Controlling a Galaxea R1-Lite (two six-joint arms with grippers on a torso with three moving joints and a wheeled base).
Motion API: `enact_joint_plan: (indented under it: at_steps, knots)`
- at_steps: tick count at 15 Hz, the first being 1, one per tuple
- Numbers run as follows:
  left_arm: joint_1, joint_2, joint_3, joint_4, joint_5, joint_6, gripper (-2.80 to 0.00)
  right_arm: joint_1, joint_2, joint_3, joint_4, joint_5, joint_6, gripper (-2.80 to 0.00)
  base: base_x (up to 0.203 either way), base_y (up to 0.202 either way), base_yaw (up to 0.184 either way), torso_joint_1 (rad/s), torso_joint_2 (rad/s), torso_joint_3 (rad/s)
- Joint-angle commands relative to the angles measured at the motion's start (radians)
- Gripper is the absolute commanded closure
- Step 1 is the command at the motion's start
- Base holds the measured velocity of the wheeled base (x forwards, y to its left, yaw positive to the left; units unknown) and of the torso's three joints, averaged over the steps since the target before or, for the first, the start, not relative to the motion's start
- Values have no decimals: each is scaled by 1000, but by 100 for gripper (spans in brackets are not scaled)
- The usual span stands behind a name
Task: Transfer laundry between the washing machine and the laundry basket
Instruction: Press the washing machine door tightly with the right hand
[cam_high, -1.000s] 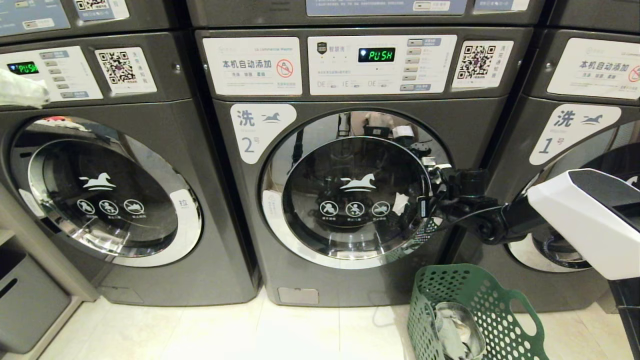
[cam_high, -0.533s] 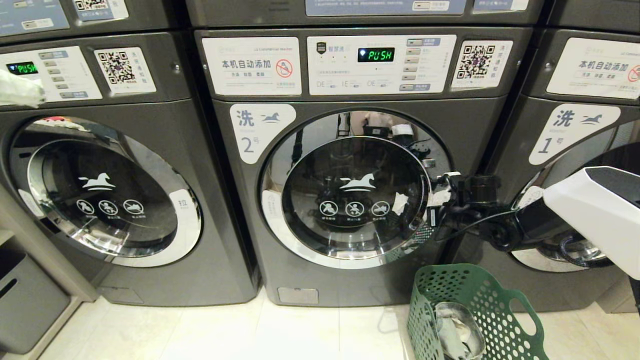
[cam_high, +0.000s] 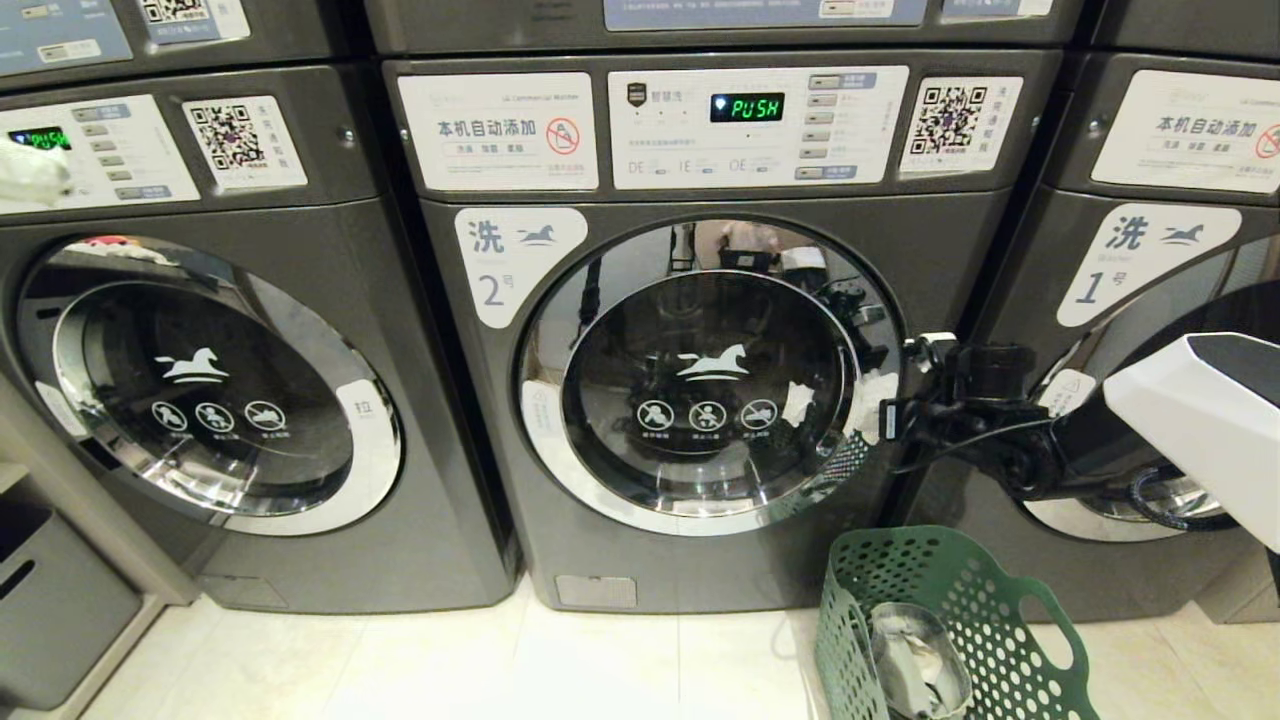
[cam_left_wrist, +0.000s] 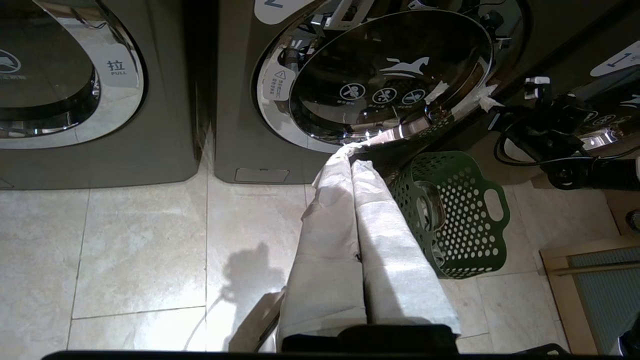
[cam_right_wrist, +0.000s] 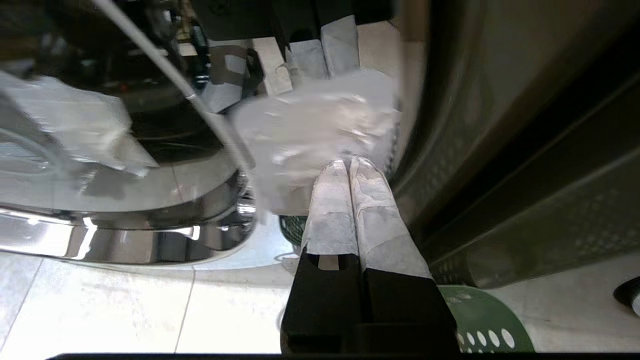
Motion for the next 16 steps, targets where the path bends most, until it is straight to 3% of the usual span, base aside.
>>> enact_joint_plan:
  at_steps: [1,10,13,16]
  knots:
    - [0,-5,0,5,0,-2,0,5,-2,1,-5,4,-2,0,0,0,0,0,0,0]
    - [0,-47,35,5,3,-2,0,8,74,-48,-102,-2,-5,0,0,0,0,0,0,0]
    - [0,-64,51,5,3,-2,0,7,-77,118,-67,8,-10,0,0,0,0,0,0,0]
    - [1,-79,76,4,4,-4,0,13,-449,376,62,57,-14,0,0,0,0,8,2,-1]
